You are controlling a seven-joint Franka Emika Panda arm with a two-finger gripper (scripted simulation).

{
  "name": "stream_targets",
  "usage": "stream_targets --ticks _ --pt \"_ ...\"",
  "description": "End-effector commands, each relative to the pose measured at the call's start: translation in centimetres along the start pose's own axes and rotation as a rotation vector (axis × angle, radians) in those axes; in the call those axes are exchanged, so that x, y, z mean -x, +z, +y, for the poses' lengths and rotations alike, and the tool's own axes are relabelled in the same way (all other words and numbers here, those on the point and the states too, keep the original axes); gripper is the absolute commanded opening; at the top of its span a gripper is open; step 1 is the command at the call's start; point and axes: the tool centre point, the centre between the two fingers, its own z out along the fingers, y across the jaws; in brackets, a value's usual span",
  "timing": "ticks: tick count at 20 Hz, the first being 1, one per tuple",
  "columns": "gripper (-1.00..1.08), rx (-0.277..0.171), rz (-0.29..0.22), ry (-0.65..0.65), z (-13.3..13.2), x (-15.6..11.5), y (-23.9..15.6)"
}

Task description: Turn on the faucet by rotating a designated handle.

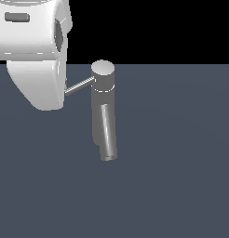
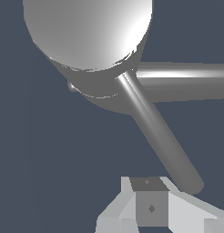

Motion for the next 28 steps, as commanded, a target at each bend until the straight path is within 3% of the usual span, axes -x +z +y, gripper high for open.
stream_targets --ticks 1,28 --pt "-1.0 0.005 0.011 0.017 0.6 -1.2 0.1" --pt "-1.0 0.009 0.014 0.021 3.6 -3.5 0.1"
